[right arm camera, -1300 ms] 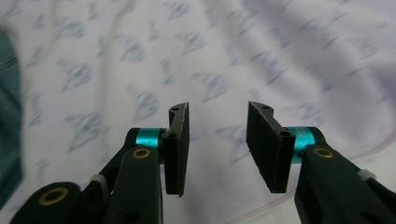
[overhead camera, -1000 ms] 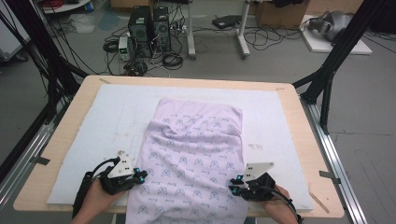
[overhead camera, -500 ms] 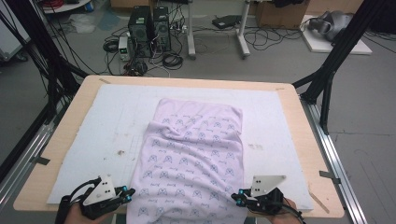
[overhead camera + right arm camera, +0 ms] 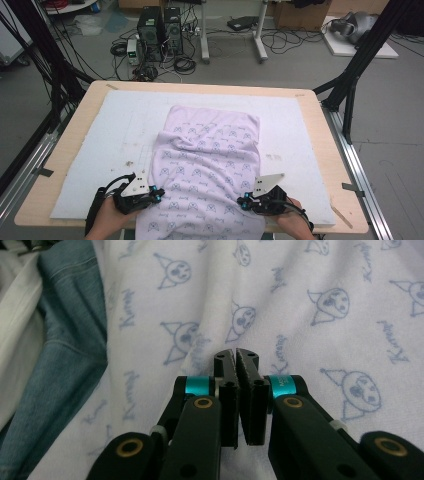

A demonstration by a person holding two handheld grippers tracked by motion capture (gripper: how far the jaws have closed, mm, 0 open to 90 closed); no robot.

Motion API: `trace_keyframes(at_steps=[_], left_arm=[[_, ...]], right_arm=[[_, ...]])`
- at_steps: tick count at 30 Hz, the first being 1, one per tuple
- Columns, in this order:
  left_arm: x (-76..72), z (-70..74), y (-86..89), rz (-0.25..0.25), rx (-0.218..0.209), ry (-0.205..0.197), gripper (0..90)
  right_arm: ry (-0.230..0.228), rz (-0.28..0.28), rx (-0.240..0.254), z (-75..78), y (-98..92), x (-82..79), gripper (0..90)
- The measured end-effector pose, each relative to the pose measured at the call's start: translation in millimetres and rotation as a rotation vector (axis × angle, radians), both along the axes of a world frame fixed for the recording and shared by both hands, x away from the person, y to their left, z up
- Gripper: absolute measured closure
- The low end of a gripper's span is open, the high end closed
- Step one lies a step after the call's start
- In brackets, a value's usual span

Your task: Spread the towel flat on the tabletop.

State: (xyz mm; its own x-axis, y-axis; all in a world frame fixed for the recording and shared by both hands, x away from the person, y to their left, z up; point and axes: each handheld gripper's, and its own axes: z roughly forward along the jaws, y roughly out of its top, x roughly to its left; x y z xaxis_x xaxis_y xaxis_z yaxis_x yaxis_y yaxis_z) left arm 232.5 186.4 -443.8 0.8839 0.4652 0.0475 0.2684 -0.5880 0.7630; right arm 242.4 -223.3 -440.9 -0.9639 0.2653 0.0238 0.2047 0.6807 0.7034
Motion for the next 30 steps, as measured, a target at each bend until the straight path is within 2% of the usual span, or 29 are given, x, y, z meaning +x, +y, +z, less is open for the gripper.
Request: trace_keyframes(at_steps=[4,6,8,9,10,11,12,13,16,18,20,21,22,23,24,25,26,27,30], left_arm=[[-22.2,6.3,10.1,-0.006,-0.02,-0.015,87.3],[-39.9,11.6,15.7,-0.016,-0.032,-0.015,87.3],[-58.9,18.1,18.7,-0.037,-0.041,-0.015,87.2],[-66.3,21.2,19.4,-0.047,-0.047,-0.014,86.8],[-70.6,23.8,19.8,-0.057,-0.049,-0.014,84.7],[-71.8,25.7,19.5,-0.055,-0.052,-0.02,78.5],[-69.3,26.9,18.7,-0.044,-0.043,-0.03,68.7],[-64.4,27.0,17.9,-0.033,-0.034,-0.035,63.3],[-42.6,21.3,16.1,0.001,-0.032,-0.05,61.7],[-27.3,13.5,15.2,0.029,-0.028,-0.048,61.6],[-15.2,4.1,13.5,0.045,0.001,-0.027,61.8],[-11.7,-0.7,12.6,0.048,0.013,-0.019,64.3],[-9.4,-2.6,14.4,0.024,-0.006,-0.01,70.7],[-9.1,-3.2,14.7,0.031,-0.019,-0.008,76.3],[-9.8,-3.3,14.8,0.024,-0.016,-0.015,84.5],[-11.4,-3.6,14.4,0.024,-0.012,-0.026,87.9],[-13.0,-3.8,14.6,0.026,-0.011,-0.031,88.6],[-14.2,-3.4,15.8,0.024,-0.009,-0.031,88.8],[-23.0,-2.6,23.4,0.033,-0.013,-0.024,89.1]], right_arm=[[0.009,0.047,0.022,7.0,-7.5,-6.2,88.5],[0.02,0.08,0.05,13.5,-13.7,-15.0,88.6],[0.024,0.138,0.074,21.4,-17.1,-29.3,87.7],[0.027,0.17,0.098,26.1,-18.8,-36.2,85.4],[0.015,0.174,0.122,30.9,-20.7,-41.2,78.7],[0.003,0.16,0.141,35.3,-23.5,-42.9,77.7],[-0.016,0.135,0.144,38.5,-26.4,-41.9,76.1],[-0.048,0.09,0.119,40.0,-28.0,-38.3,72.8],[-0.07,-0.003,0.059,33.3,-26.9,-21.0,68.9],[-0.068,-0.04,0.03,24.2,-24.7,-10.1,66.3],[-0.065,-0.057,0.014,15.0,-21.9,-2.9,66.4],[-0.067,-0.067,-0.004,10.6,-20.4,-0.6,66.9],[-0.064,-0.074,-0.023,6.5,-18.8,1.5,68.8],[-0.06,-0.075,-0.034,2.5,-17.7,3.0,70.9],[-0.057,-0.076,-0.025,0.2,-18.5,3.7,75.6],[-0.035,-0.075,-0.002,-1.2,-20.0,4.1,84.6],[-0.02,-0.057,0.008,-1.7,-21.4,3.9,87.3],[-0.032,-0.056,0.013,-2.4,-21.5,2.8,88.1],[-0.019,-0.042,0.013,-0.4,-23.8,0.9,88.4]])
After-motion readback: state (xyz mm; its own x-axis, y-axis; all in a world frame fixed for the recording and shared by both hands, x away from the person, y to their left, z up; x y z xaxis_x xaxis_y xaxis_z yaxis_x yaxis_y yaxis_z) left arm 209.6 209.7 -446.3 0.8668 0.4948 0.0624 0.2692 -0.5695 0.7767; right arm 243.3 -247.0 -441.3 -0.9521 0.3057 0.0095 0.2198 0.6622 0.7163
